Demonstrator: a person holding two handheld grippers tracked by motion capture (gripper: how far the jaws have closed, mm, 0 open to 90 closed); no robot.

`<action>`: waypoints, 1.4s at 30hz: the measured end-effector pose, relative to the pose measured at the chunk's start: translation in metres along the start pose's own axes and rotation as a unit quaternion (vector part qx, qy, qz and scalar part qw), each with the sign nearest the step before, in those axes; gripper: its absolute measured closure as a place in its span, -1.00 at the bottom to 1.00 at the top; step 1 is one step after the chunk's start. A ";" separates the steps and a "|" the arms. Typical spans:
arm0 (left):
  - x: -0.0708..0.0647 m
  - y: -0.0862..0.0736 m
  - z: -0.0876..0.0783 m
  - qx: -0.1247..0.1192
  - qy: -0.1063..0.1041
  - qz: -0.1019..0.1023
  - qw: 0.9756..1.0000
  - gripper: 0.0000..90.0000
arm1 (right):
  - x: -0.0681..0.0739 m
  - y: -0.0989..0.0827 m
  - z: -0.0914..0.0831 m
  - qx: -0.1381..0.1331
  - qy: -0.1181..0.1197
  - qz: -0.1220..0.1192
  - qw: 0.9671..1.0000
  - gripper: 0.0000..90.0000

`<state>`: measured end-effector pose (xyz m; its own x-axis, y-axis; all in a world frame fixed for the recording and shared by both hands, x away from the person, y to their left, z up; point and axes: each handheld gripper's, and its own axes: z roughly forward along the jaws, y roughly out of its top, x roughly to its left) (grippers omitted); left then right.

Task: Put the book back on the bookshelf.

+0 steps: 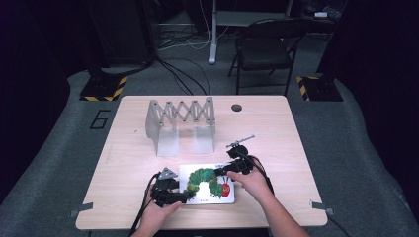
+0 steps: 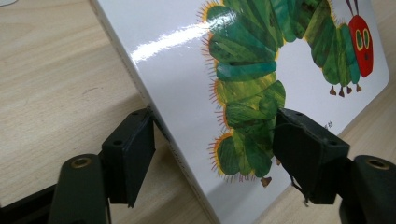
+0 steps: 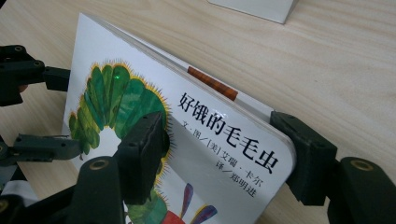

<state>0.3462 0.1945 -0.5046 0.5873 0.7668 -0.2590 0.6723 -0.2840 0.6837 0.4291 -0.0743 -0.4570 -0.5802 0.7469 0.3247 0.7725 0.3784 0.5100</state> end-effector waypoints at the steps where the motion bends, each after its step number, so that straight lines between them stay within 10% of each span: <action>1: 0.001 0.001 -0.002 0.002 0.000 0.000 1.000 -0.28 | 0.001 0.000 0.000 -0.002 0.000 0.001 1.000 -0.17; 26: 0.007 0.029 -0.038 -0.052 0.060 0.016 0.997 0.19 | 0.034 0.013 -0.033 -0.065 0.018 -0.049 0.997 -0.13; 42: 0.012 0.020 -0.037 -0.055 0.024 0.075 0.995 0.19 | 0.030 0.008 -0.027 -0.035 0.028 -0.064 0.997 -0.25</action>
<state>0.3502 0.2196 -0.4685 0.6533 0.7478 -0.1182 0.5246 -0.3346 0.7829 0.4111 -0.0630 -0.4218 -0.6874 0.6630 0.2964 0.6726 0.4273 0.6041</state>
